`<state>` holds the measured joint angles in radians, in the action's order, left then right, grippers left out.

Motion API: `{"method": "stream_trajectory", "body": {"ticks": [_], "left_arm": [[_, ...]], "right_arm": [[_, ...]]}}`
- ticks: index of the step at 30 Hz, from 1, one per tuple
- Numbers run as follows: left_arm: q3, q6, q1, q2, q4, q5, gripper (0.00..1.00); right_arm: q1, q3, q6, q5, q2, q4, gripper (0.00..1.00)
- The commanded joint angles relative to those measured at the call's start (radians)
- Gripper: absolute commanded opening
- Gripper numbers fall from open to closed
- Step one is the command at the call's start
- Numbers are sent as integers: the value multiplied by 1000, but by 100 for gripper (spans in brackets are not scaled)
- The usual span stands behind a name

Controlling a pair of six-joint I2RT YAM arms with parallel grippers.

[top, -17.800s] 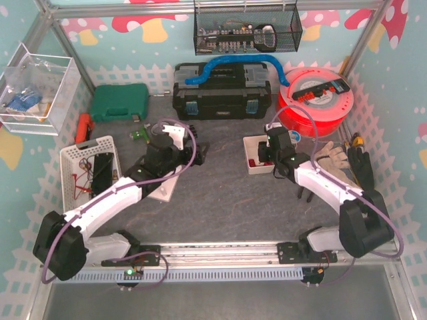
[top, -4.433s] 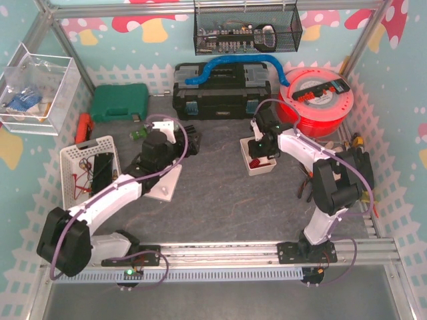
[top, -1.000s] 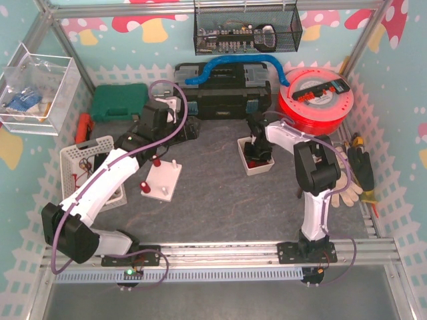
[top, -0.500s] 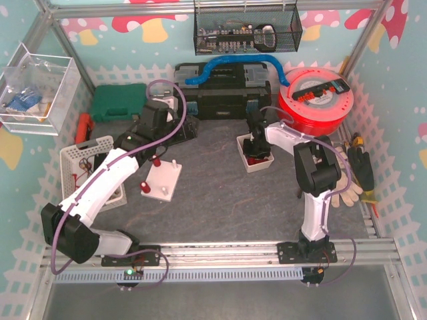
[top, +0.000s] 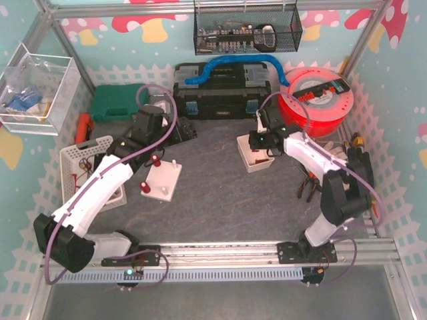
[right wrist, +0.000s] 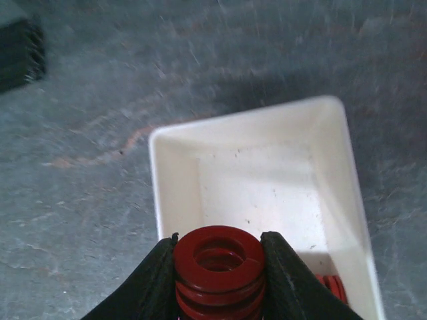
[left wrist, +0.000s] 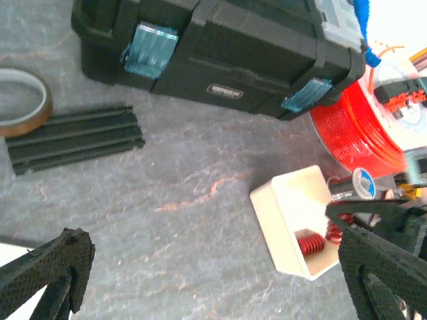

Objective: Install the large spring

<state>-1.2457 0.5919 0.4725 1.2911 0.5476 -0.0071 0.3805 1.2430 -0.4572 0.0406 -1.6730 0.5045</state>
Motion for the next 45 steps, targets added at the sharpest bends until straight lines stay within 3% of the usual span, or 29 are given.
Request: {"method": "stream_trajectory", "body": {"ticks": [1, 9, 16, 22, 27, 35, 45], "left_arm": [[109, 20, -3, -71, -10, 58, 98], [342, -63, 8, -219, -242, 361, 81], [356, -61, 32, -334, -223, 424, 67], [334, -82, 102, -288, -224, 450, 54], [282, -103, 176, -205, -228, 447, 51], [180, -138, 264, -55, -237, 457, 59], [114, -153, 284, 54, -199, 405, 48]], "right_arm": [[5, -119, 107, 15, 129, -238, 8], [58, -372, 322, 94, 336, -545, 5], [204, -581, 493, 179, 555, -743, 4], [294, -732, 615, 243, 685, -950, 2], [320, -766, 683, 221, 703, -995, 0], [331, -786, 666, 201, 669, -1038, 0], [354, -777, 629, 152, 623, -1117, 0]]}}
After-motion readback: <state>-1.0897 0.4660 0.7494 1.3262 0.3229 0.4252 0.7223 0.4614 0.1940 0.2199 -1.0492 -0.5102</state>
